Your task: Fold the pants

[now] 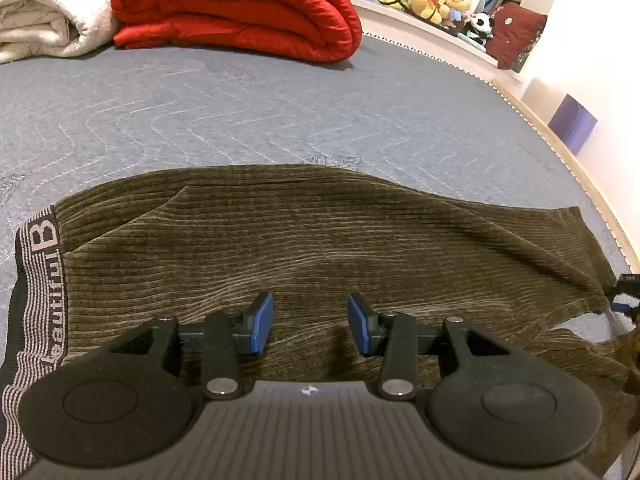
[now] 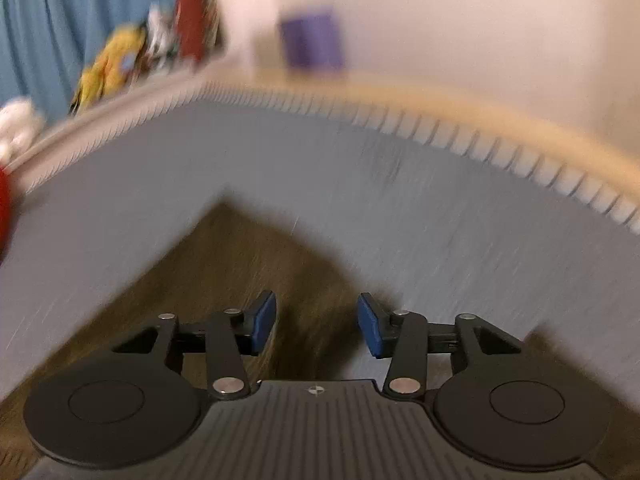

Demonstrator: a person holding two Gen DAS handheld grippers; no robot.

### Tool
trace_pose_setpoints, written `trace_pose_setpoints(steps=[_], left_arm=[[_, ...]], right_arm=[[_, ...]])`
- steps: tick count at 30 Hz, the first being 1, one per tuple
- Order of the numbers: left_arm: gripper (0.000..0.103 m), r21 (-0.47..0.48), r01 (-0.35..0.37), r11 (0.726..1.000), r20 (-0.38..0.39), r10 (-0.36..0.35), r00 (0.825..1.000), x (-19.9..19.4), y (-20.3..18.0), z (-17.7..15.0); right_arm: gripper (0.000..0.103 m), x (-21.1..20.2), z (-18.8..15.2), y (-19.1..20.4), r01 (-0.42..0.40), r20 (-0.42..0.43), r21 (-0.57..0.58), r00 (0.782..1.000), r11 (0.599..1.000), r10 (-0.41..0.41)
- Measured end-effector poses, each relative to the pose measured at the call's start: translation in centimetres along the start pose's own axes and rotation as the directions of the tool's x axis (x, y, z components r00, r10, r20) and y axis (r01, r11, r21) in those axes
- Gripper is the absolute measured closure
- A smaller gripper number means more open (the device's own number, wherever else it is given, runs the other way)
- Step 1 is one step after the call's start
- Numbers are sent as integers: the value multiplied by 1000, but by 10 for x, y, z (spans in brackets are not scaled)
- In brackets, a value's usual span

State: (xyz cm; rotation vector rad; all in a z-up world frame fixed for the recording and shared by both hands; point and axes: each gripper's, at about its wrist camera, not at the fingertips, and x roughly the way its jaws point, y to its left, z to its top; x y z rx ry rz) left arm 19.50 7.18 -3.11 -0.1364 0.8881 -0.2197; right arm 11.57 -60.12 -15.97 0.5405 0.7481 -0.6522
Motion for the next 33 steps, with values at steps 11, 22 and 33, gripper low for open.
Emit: trace_pose_setpoints(steps=[11, 22, 33], left_arm=[[57, -9, 15, 1000, 15, -15, 1000, -10, -1, 1], [57, -2, 3, 1000, 7, -3, 1000, -3, 0, 0], [57, -17, -33, 999, -64, 32, 997, 18, 12, -6]], right_arm=[[48, -31, 1, -49, -116, 128, 304, 989, 945, 80], [103, -3, 19, -61, -231, 180, 466, 970, 854, 164], [97, -44, 11, -59, 89, 253, 321, 951, 943, -176]])
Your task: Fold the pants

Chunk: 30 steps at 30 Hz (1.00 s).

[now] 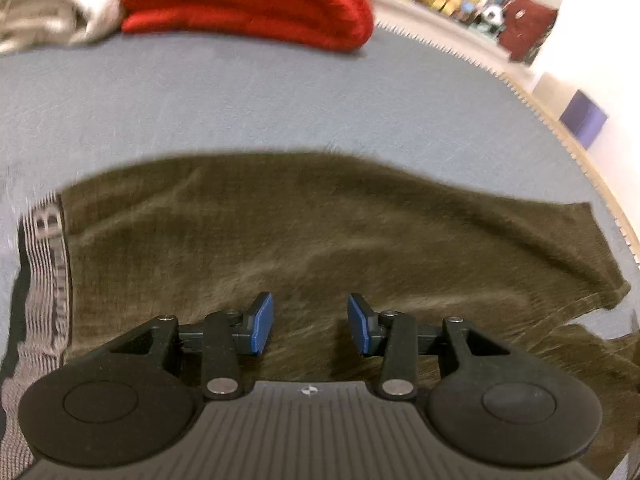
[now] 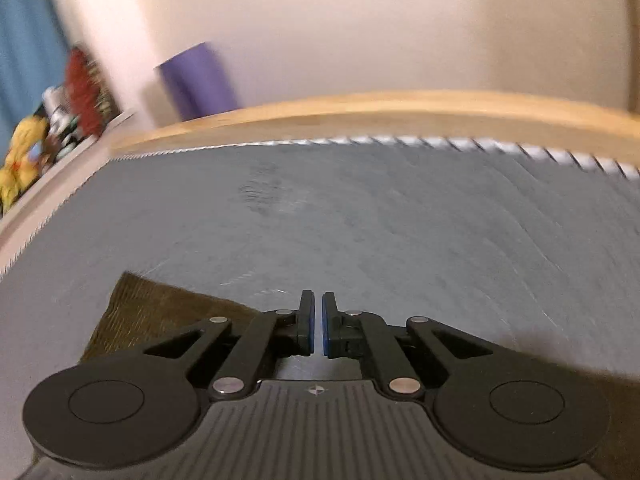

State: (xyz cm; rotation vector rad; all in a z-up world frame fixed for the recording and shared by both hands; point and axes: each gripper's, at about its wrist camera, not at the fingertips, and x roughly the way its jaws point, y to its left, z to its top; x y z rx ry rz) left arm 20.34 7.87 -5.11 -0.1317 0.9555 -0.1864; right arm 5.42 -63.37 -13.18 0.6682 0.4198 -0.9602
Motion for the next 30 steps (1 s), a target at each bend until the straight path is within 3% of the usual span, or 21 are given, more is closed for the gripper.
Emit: trace_pose_setpoints(steps=[2, 5, 7, 9, 13, 20, 23, 24, 25, 27, 30], left_arm=[[58, -14, -43, 999, -87, 41, 995, 19, 11, -6], [58, -37, -37, 999, -77, 34, 996, 11, 15, -6], [58, -47, -39, 998, -51, 37, 998, -3, 15, -6], [58, -57, -25, 998, -19, 24, 1000, -17, 14, -6], [58, -73, -22, 997, 28, 24, 999, -43, 15, -9], [57, -71, -18, 997, 110, 26, 994, -88, 22, -21], [58, -106, -38, 994, 140, 52, 989, -101, 40, -21], [62, -128, -40, 991, 146, 58, 988, -105, 48, -21], [80, -152, -37, 988, 153, 61, 986, -108, 57, -20], [102, -186, -28, 982, 164, 59, 985, -112, 72, -18], [102, -218, -46, 975, 174, 85, 981, -115, 86, -15]], right_arm=[[94, -23, -2, 2, -69, 25, -66, 997, 995, 71], [76, -69, -6, 15, -211, 41, -170, 974, 963, 221], [68, -103, -9, 23, -310, 26, -224, 946, 924, 324], [62, -144, -16, 30, -418, 1, -278, 900, 865, 436], [54, -210, -29, 45, -537, -39, -371, 824, 757, 566], [49, -291, -64, 63, -653, -66, -460, 701, 602, 710], [47, -312, -81, 75, -653, -57, -522, 668, 548, 742], [47, -316, -87, 80, -658, -65, -531, 660, 534, 748], [47, -318, -92, 84, -669, -81, -533, 650, 518, 756], [47, -315, -98, 93, -682, -102, -532, 639, 501, 762], [47, -313, -109, 113, -698, -145, -551, 620, 458, 771]])
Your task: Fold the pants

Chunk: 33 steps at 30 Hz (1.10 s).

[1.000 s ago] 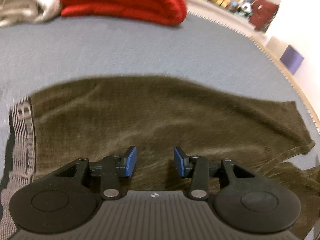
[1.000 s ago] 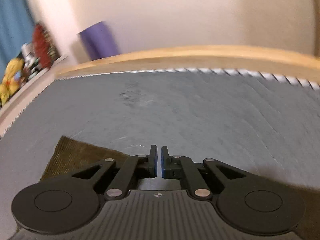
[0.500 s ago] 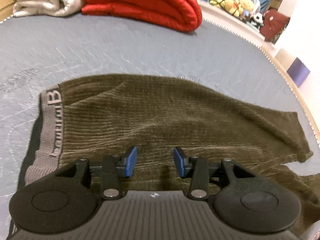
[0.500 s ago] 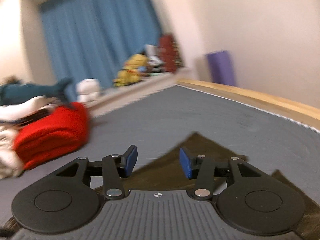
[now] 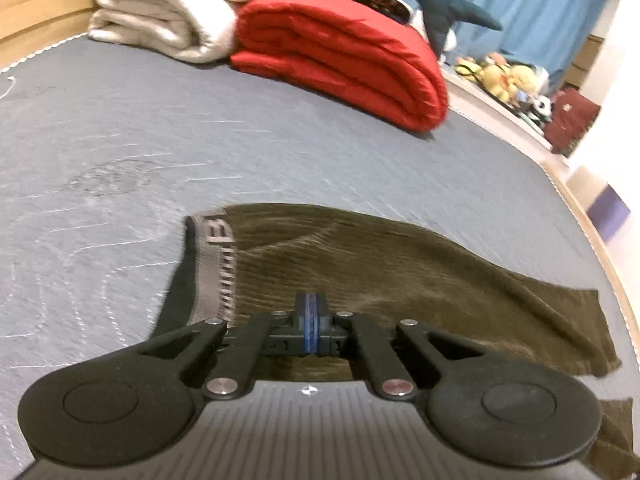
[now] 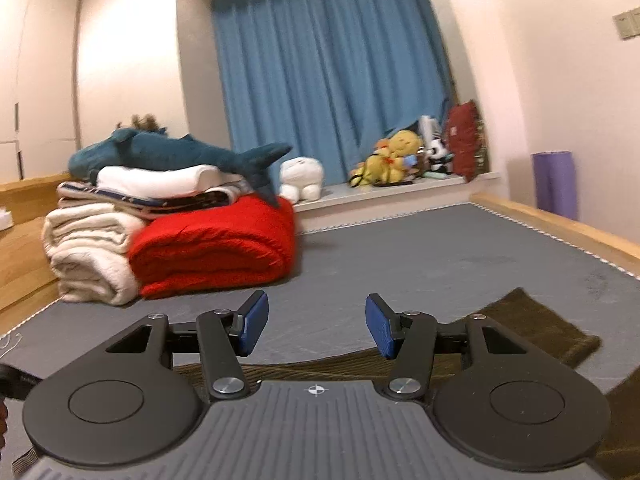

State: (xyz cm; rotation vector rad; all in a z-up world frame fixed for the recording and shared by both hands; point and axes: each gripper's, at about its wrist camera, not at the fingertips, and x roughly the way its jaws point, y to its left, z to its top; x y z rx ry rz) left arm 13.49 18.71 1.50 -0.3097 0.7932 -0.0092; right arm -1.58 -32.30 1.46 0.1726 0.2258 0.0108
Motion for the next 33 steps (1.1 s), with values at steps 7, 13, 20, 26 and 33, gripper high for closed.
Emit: trace_pose_setpoints(steps=[7, 13, 20, 26, 33], left_arm=[[102, -81, -28, 996, -9, 27, 1000, 13, 21, 7], [102, -136, -27, 990, -20, 25, 999, 28, 30, 14], [102, -89, 11, 996, -19, -13, 1000, 39, -3, 16], [102, -28, 53, 998, -38, -54, 998, 52, -29, 11], [100, 5, 50, 999, -57, -49, 997, 60, -45, 7]], right_arm=[[47, 50, -42, 10, -53, -119, -61, 992, 997, 46], [49, 83, -60, 7, -40, -219, -3, 975, 999, 38], [48, 95, -69, 15, -83, -271, -15, 960, 996, 75], [45, 93, -66, 19, -98, -280, -2, 956, 995, 93], [42, 89, -64, 16, -94, -270, 2, 959, 996, 91]])
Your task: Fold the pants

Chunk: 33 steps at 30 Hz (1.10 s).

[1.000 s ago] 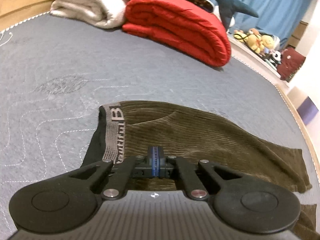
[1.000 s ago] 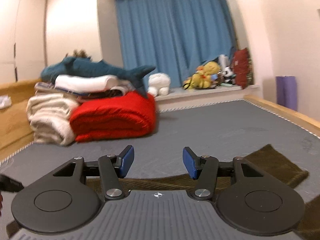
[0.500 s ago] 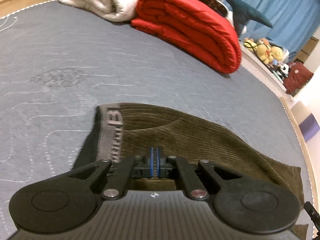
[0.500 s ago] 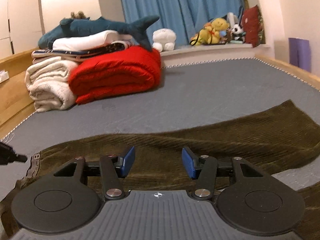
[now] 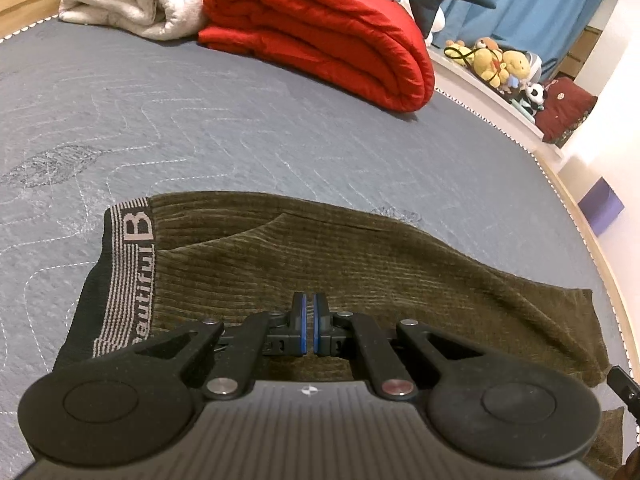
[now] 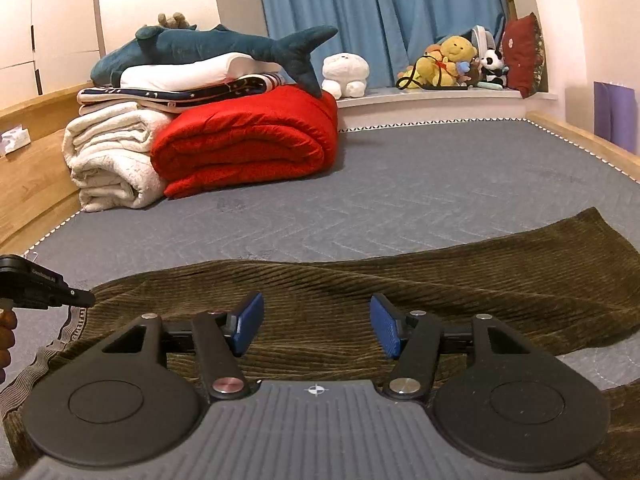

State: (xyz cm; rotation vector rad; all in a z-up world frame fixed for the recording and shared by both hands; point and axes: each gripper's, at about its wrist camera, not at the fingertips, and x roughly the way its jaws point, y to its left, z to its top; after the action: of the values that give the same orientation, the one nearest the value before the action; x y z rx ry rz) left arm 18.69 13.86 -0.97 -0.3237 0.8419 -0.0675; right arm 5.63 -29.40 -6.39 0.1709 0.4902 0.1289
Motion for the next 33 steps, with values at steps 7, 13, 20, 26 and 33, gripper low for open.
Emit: trace_pose_setpoints(steps=[7, 13, 20, 26, 33], left_arm=[[98, 60, -12, 998, -11, 13, 1000, 3, -7, -13], [98, 111, -79, 991, -27, 82, 996, 11, -8, -29], [98, -47, 12, 999, -67, -15, 998, 6, 10, -20], [98, -180, 1, 984, -46, -10, 999, 8, 11, 14], [61, -371, -59, 927, -73, 34, 997, 52, 12, 65]], right_arm=[[42, 2, 0, 1, -2, 0, 23, 1000, 1000, 2], [42, 1, 2, -5, -8, 5, 54, 1000, 998, 8], [42, 3, 2, -19, -4, -1, 144, 1000, 990, 4], [42, 1, 5, -25, -26, 14, 206, 1000, 978, 23], [41, -2, 9, -24, -55, 26, 200, 998, 978, 51]])
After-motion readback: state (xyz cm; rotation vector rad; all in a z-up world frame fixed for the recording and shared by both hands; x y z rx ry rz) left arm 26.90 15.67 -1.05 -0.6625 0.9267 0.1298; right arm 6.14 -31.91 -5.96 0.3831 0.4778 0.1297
